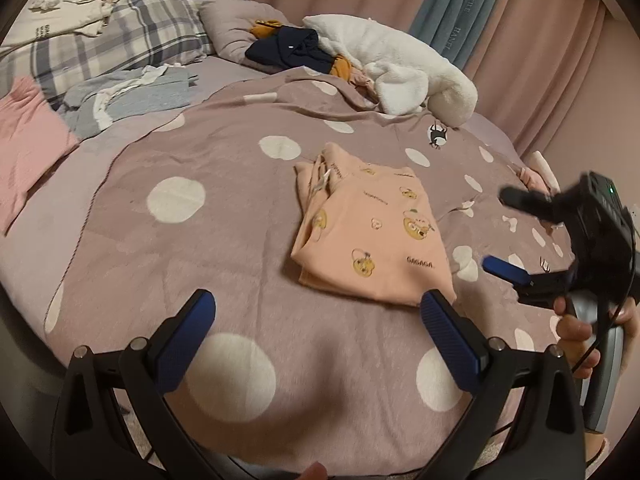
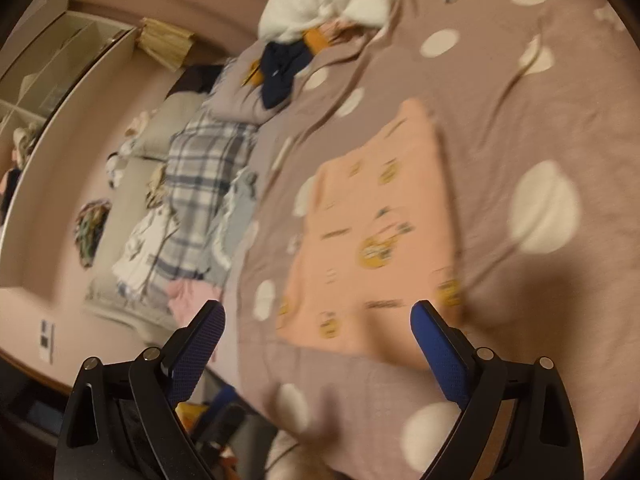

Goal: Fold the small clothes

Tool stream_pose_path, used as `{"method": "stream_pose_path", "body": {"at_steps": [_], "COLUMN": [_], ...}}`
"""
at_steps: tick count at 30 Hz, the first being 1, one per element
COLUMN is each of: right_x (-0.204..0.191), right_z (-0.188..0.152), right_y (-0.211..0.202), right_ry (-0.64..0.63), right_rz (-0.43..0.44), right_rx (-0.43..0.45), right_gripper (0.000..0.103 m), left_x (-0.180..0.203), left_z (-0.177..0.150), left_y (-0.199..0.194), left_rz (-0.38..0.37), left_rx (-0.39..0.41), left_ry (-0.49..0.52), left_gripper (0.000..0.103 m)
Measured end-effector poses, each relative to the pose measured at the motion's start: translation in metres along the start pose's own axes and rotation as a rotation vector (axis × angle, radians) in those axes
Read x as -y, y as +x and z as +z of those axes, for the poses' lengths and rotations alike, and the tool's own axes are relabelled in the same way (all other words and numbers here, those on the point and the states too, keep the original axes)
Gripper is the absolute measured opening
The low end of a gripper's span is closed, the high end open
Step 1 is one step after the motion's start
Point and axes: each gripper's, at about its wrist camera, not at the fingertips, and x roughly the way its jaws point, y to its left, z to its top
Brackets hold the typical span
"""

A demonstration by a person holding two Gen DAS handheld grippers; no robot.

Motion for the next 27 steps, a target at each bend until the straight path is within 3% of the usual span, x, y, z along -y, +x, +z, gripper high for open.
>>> {"method": "stream_pose_path", "body": {"at_steps": [5,12,15,16,20,24,27], "right_x": [0.023,0.057,0.069,0.071,0.075,0.077,0.079], "right_z": [0.01,0.014,0.016,0.016,0.02,0.027,0.034], "right_y": [-0.017,-0.014,-0.007,-0.005,0.012,0.032,0.046], "right_ry": [0.021,0.073,0.094,0.088,0.097,0.11,0.124], "right_rz": [-0.074,-0.129,-0.133,-0.126,-0.1,-0.026,0.021], "right_rx": [0.032,0.016,-0.005,-0.001,-0.041,-0.079,-0.102], "right_gripper": [0.094,0.094,0.094,0.094,0.094,0.094,0.094], "left_x": [-0.006,-0.024,-0.033,-0.036,-0.034,-0.026,-0.024], "left_z": [0.018,0.042,0.048,0.049,0.045,0.047,0.052], "left_y": [0.027,0.08,0.101,0.111,0.143,0.15,0.161], "left_rz": [0.007,-0.055,-0.19,-0.279,-0.487,-0.537,-0.632], "left_rx": [-0.024,-0.128,-0.196,-0.236,-0.386,-0.402,-0.453], "left_ry": [0.009,-0.019,-0.095,-0.137,-0.214,-0.227,-0.29], "left_gripper": [0.103,0.103,0.103,0.103,0.103,0.103,0.103]}}
